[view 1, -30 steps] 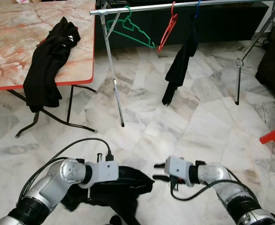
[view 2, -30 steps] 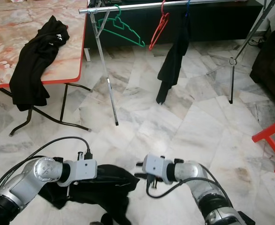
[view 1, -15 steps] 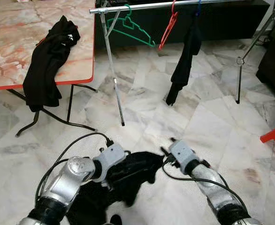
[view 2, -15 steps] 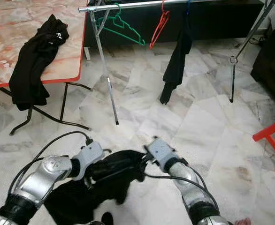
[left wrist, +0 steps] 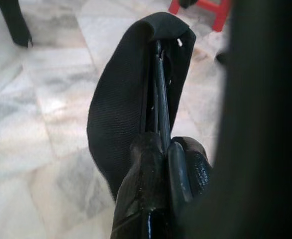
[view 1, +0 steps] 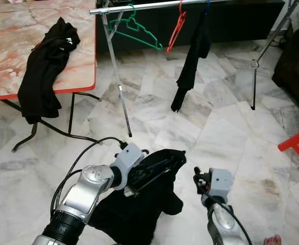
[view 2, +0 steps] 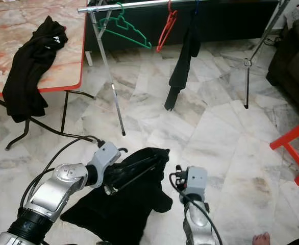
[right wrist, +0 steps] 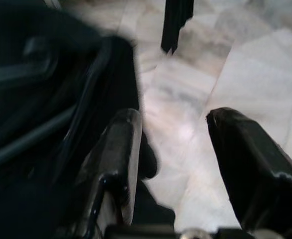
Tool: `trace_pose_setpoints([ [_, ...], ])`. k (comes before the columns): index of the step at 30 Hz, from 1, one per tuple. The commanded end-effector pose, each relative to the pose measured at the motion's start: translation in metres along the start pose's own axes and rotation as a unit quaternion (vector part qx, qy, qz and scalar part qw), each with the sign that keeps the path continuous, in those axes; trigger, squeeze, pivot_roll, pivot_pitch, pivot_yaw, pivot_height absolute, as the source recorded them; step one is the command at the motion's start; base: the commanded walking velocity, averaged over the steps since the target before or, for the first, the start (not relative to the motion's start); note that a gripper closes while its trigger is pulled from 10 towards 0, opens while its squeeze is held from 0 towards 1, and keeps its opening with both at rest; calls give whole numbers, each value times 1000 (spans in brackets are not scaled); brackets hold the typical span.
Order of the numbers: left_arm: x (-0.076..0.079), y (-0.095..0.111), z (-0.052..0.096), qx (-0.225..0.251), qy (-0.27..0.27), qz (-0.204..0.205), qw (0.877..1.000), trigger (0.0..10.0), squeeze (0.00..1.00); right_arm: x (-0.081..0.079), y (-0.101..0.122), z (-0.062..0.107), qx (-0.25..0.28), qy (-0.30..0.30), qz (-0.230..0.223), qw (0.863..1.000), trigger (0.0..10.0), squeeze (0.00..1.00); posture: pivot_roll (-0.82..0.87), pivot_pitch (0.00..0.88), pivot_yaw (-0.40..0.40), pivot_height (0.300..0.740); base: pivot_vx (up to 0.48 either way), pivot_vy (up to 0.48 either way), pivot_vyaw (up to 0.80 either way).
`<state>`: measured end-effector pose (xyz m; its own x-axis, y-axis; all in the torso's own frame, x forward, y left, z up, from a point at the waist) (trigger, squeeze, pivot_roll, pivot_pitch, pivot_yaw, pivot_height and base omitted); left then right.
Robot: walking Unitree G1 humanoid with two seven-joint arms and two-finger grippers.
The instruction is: Hang hanger
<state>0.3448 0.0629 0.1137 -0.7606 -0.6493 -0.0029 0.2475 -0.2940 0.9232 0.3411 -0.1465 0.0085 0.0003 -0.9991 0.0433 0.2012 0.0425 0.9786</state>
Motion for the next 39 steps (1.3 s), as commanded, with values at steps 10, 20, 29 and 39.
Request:
trace_pose_setpoints([
  [10,24,21,0,25,-38,-14,999,0,0,-3,4,2,23,26,-54,998,10000,0,52,223,-6,740,0,0,0],
  [20,35,23,0,24,-52,-25,998,0,0,-3,25,-6,62,38,-67,995,10000,0,64,207,-5,740,0,0,0],
  [29,40,22,0,18,-62,-33,997,0,0,18,20,-9,43,-20,-71,996,10000,0,65,200,-1,740,0,0,0],
  [39,38,24,1,18,-58,-41,997,0,0,-3,11,-11,6,48,-89,995,10000,0,72,212,0,740,0,0,0],
])
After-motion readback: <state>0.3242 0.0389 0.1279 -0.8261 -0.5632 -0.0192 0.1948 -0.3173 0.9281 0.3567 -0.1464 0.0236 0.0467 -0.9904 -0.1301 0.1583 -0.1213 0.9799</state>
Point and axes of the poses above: a point about 5 cm out from each wrist's last joint towards the gripper, its own z axis pointing back from the gripper into the wrist, its own y axis along the axis of the wrist's last joint, x = y × z, the point moved 5 cm from there along -z, pointing out of the wrist towards the gripper, and after that the axes turned 8 degrees about z, right-handed, at the moved point
